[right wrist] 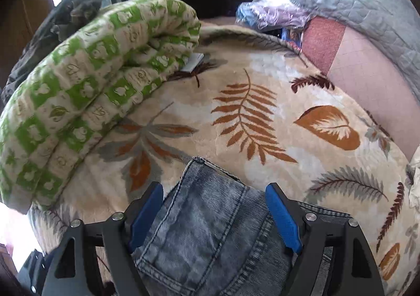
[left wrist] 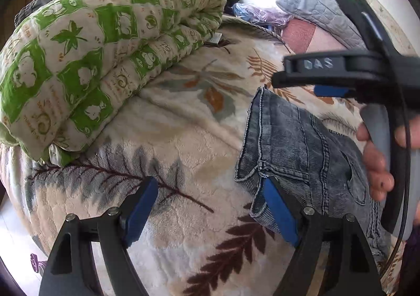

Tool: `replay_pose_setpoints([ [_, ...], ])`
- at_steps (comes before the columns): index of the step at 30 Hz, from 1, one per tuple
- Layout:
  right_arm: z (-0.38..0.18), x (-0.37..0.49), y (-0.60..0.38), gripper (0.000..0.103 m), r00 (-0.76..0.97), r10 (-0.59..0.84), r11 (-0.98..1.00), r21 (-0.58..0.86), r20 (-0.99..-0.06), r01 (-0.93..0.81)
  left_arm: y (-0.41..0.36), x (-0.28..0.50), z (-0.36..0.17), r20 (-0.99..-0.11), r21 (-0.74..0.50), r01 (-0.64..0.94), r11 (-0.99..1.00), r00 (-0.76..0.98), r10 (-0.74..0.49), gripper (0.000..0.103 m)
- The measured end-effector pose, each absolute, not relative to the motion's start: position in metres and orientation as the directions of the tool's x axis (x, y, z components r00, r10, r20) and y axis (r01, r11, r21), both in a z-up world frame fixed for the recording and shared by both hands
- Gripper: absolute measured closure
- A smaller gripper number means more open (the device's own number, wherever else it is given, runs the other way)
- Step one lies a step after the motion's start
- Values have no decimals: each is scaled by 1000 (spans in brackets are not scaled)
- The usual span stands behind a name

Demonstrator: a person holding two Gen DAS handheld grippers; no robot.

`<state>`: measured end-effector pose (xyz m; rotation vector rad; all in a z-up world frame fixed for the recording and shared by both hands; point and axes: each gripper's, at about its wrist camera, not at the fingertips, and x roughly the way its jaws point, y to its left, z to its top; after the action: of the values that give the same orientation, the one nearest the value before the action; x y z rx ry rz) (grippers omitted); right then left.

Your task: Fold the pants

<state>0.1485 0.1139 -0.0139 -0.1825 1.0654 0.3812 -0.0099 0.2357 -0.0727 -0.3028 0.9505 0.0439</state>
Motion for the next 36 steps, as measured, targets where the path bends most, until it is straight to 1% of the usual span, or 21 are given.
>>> replay_pose_setpoints([
  [3, -25, 161, 122, 20, 394, 204, 921, 39, -896, -387, 233, -8, -77, -813, -255, -160, 954, 569, -122, 20],
  [8, -44, 180, 129, 20, 346, 161, 912, 5, -924, -411, 233, -2, -86, -819, -284, -153, 946, 553, -156, 20],
  [15, -71, 196, 128, 20, 284, 178, 918, 55, -942, -393, 219, 9, -94, -807, -339, -81, 937, 537, -246, 22],
  [16, -76, 195, 128, 23, 272, 184, 916, 64, -945, -396, 217, 10, -94, -806, -336, -75, 939, 538, -246, 23],
  [17, -79, 194, 128, 28, 272, 180, 916, 60, -945, -397, 214, 10, -95, -808, -326, -69, 943, 538, -240, 27],
  [19, -82, 190, 128, 34, 278, 193, 910, 66, -941, -408, 208, 13, -96, -814, -300, -50, 953, 534, -229, 36],
  [20, -81, 189, 127, 43, 284, 201, 911, 72, -938, -406, 205, 13, -96, -813, -293, -37, 955, 535, -228, 48],
  [21, -80, 188, 125, 50, 289, 203, 914, 75, -936, -399, 202, 13, -97, -813, -290, -18, 957, 532, -236, 61],
  [22, -78, 188, 122, 63, 294, 199, 920, 75, -935, -386, 198, 15, -99, -813, -293, 4, 956, 525, -252, 66],
  [23, -76, 189, 117, 83, 292, 200, 925, 81, -935, -371, 197, 14, -98, -812, -292, 13, 956, 524, -255, 72],
  [24, -75, 189, 113, 83, 279, 218, 925, 108, -935, -363, 195, 14, -98, -810, -288, 21, 957, 528, -255, 76],
  [25, -71, 188, 108, 87, 281, 224, 930, 118, -933, -348, 194, 15, -97, -807, -287, 26, 958, 531, -256, 77],
  [28, -52, 181, 94, 89, 327, 250, 932, 135, -911, -336, 197, 13, -96, -795, -309, 29, 951, 541, -275, 83],
  [31, -30, 170, 77, 89, 371, 275, 933, 153, -887, -325, 196, 14, -89, -768, -334, 49, 941, 566, -302, 84],
  [36, 15, 146, 36, 89, 467, 311, 941, 197, -828, -277, 177, 0, -57, -666, -333, 169, 928, 654, -358, 86],
])
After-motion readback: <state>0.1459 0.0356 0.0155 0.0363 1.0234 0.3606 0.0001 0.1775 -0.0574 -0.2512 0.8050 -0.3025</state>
